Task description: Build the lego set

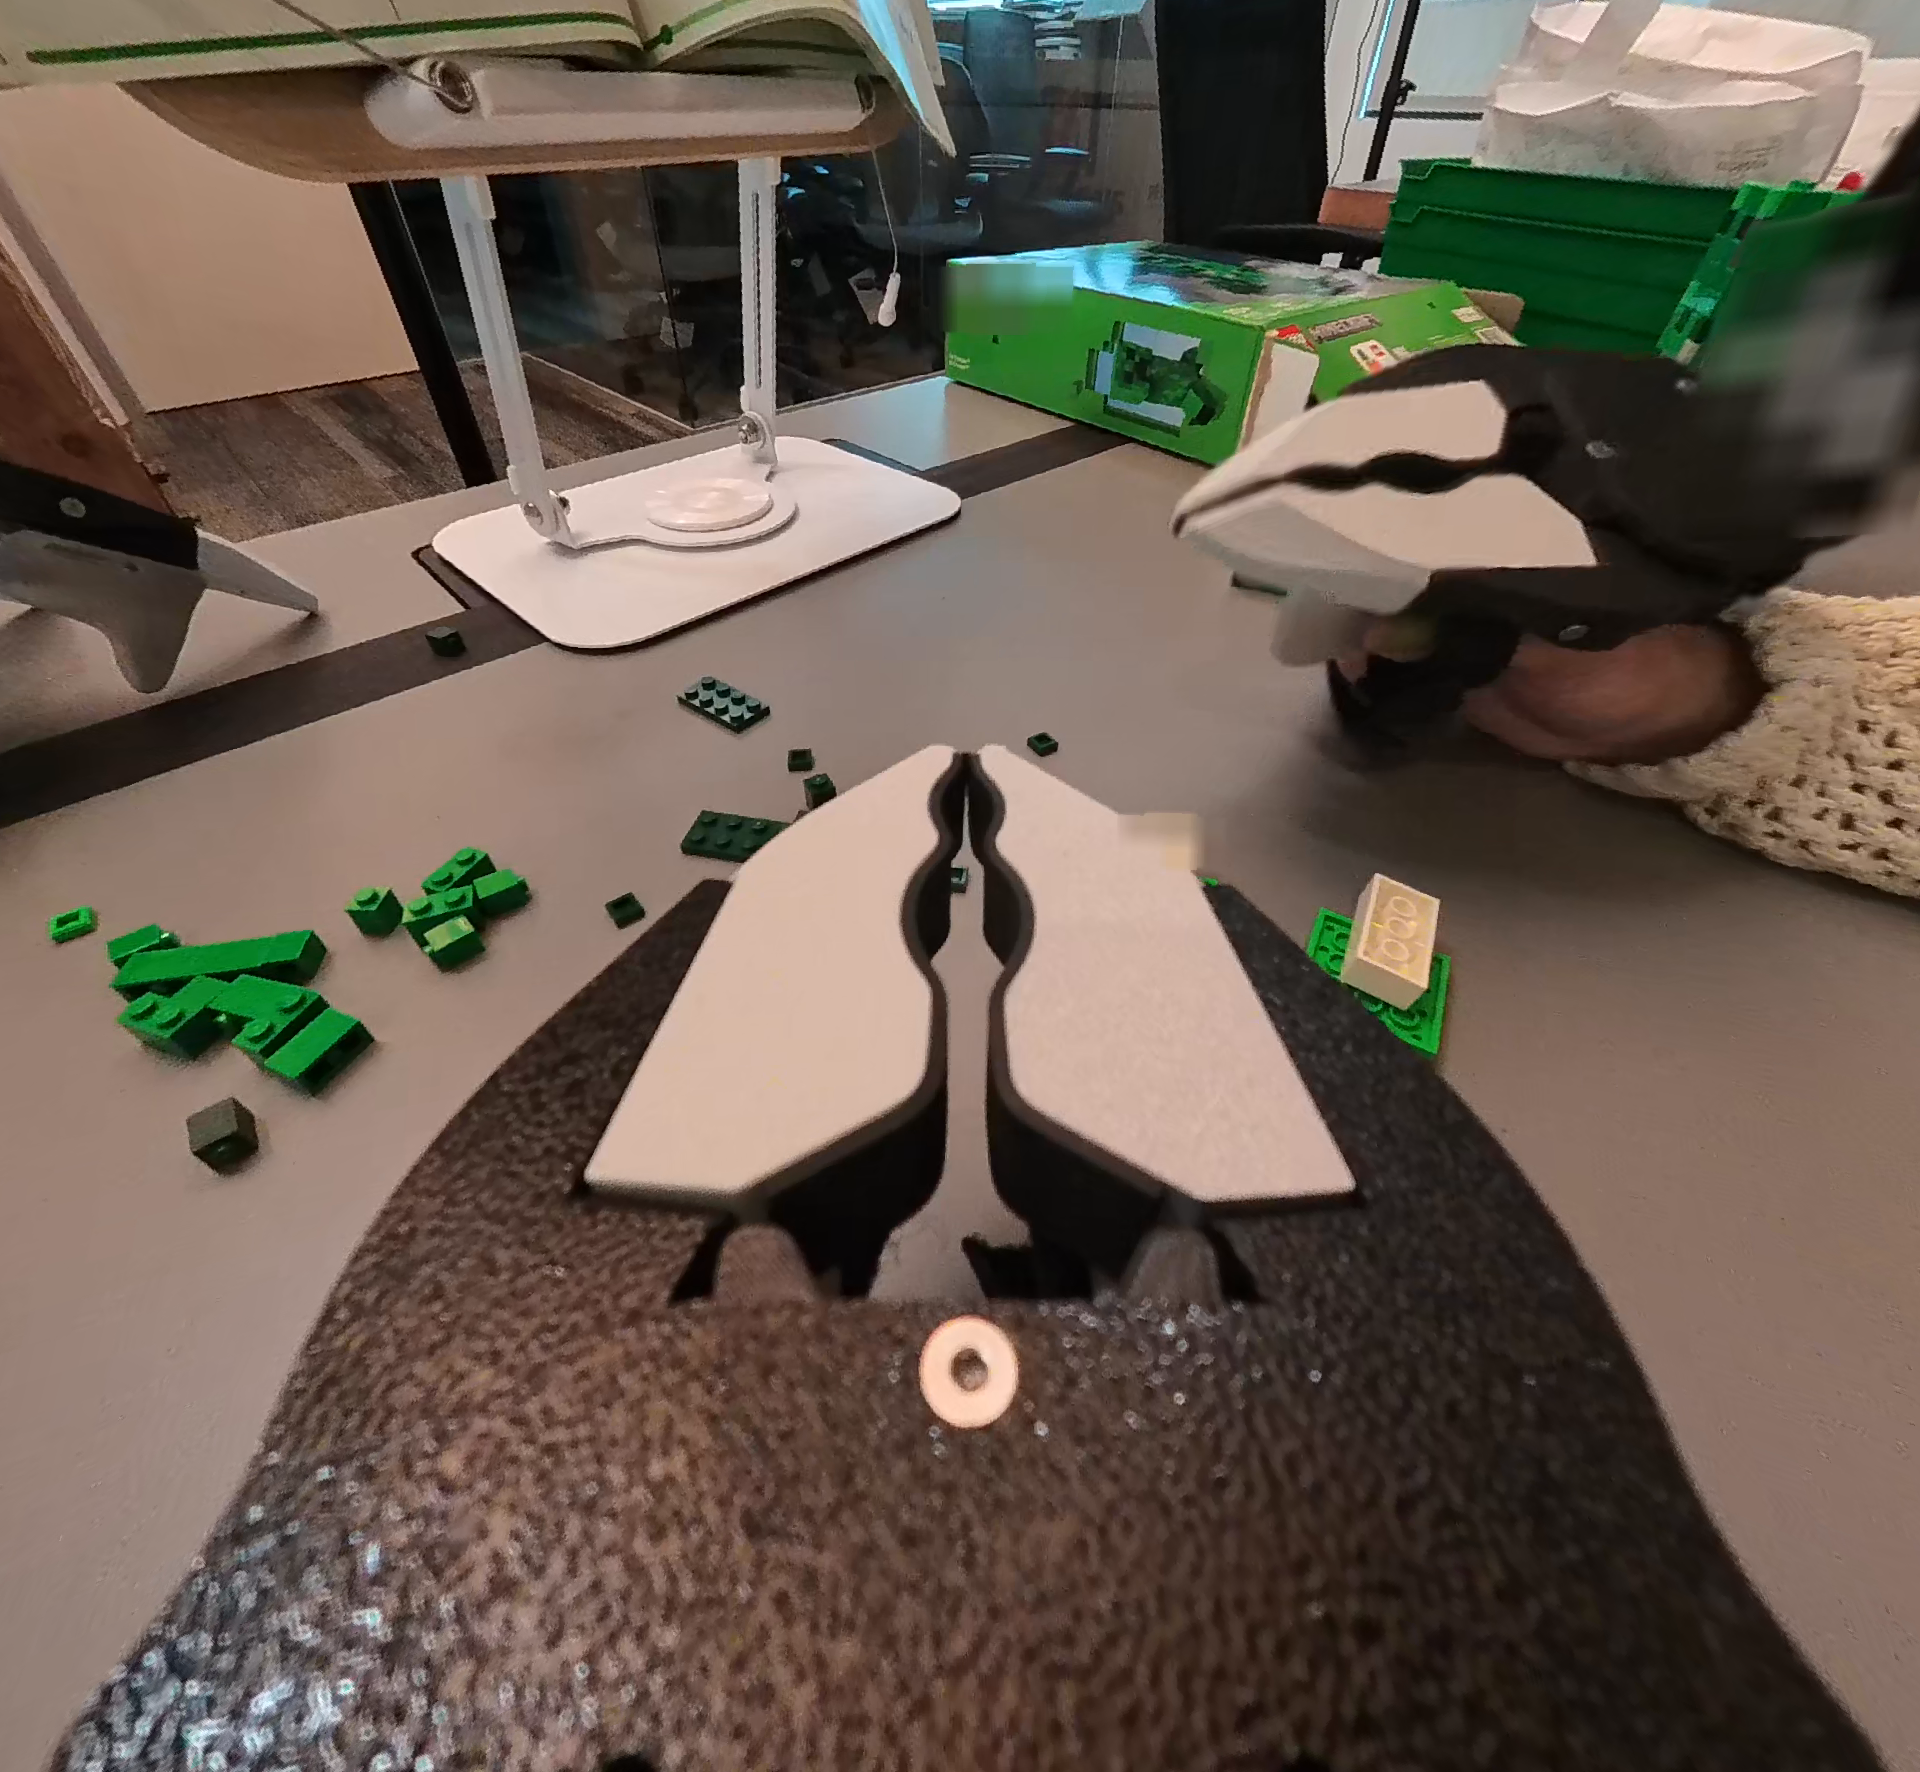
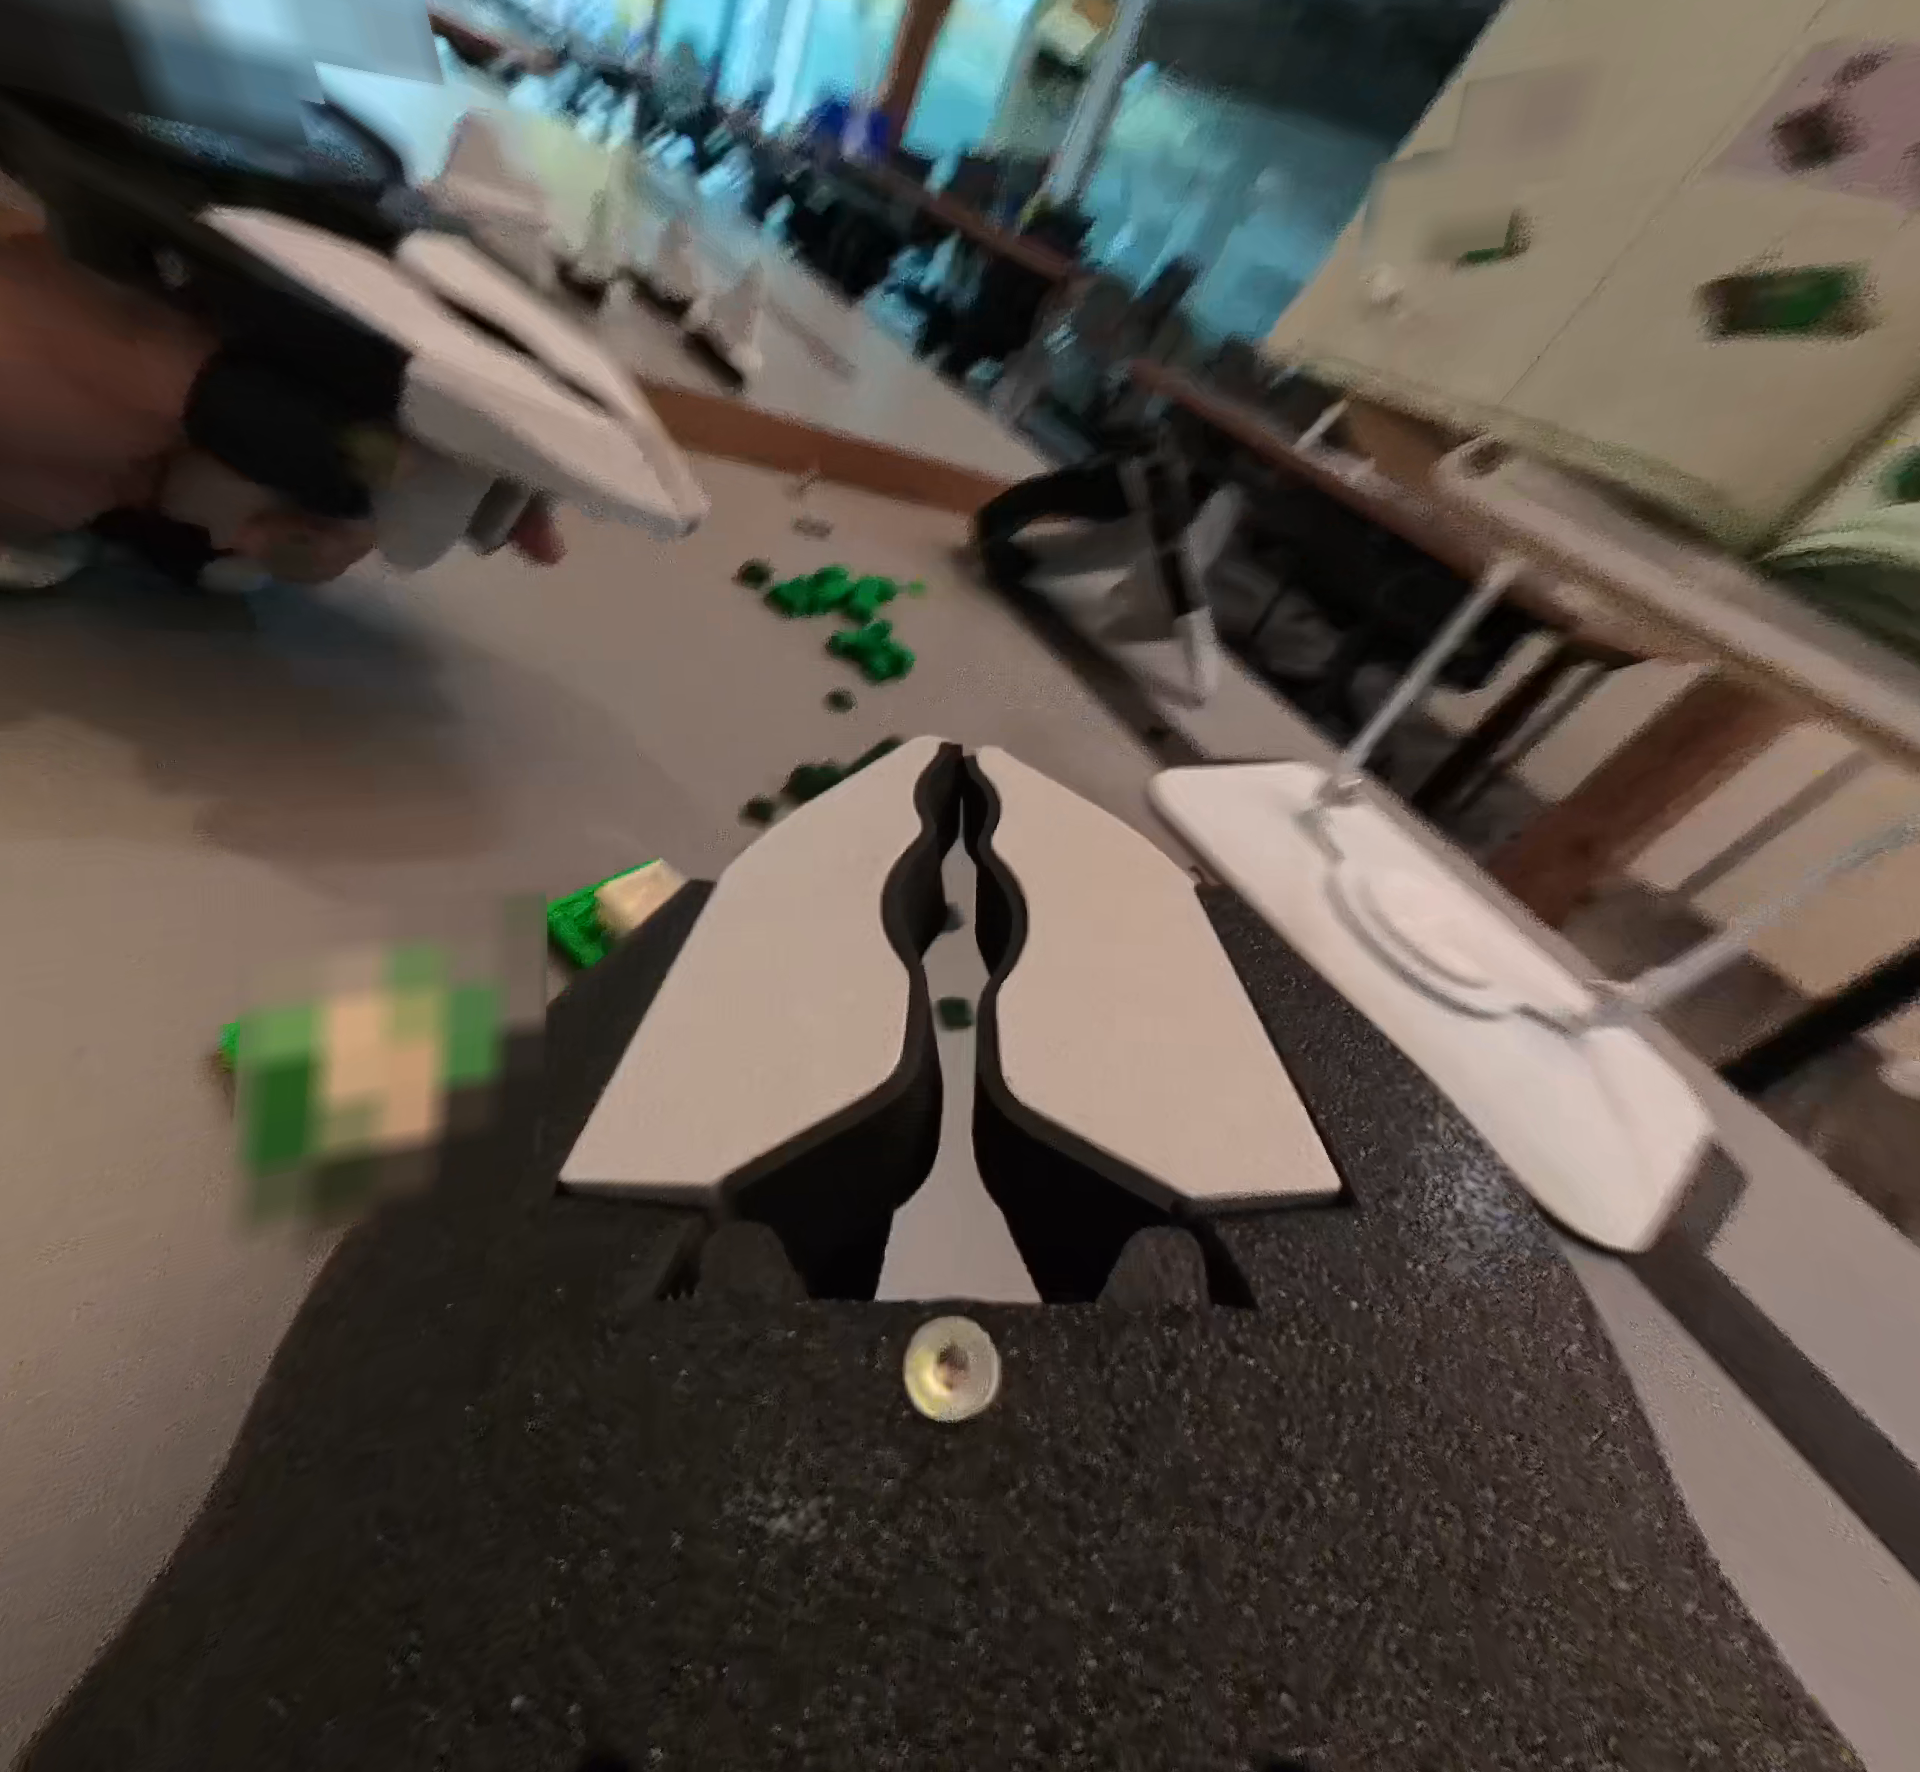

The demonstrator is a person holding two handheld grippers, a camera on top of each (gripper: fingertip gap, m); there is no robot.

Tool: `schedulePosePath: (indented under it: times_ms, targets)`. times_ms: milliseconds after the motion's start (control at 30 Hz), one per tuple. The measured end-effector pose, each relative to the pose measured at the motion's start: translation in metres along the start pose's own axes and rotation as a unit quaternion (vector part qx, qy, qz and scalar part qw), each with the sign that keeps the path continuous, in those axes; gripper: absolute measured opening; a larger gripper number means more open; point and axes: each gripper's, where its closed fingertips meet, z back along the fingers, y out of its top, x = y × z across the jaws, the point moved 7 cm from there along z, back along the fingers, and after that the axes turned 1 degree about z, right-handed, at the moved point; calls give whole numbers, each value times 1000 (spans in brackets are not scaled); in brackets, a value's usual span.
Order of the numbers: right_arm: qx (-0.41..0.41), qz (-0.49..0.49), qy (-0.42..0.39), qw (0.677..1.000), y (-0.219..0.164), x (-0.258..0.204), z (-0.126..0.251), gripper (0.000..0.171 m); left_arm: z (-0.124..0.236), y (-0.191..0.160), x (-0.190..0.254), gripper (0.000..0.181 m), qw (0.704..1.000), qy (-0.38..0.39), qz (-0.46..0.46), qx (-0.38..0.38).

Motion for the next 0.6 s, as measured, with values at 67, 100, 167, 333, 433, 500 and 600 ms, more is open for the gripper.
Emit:
schedulePosePath:
  times_ms: [67,100,167,333,433,500,600]
  targets:
    - [-34,-14,64,997,-4,-2,-5,0,0,0,-1,0,1000,2,4,-1]
    - [-40,-26,86,995,-4,-1,-8,0,0,0,-2,0,1000,4,6,-2]
    - [-61,-61,157,984,-8,-1,-12,0,0,0,-2,0,1000,3,10,-1]
    - [-140,-124,285,940,-19,-1,-22,0,1,1,-4,0,1000,2,18,6]
    - [-179,-90,345,917,-26,-6,-23,0,2,1,-4,0,1000,2,19,9]
    - [-159,-61,358,918,-26,-6,-25,11,2,1,-4,0,1000,2,20,10]
    - [-165,-45,396,902,-28,-5,-26,30,2,1,-4,0,1000,0,21,11]
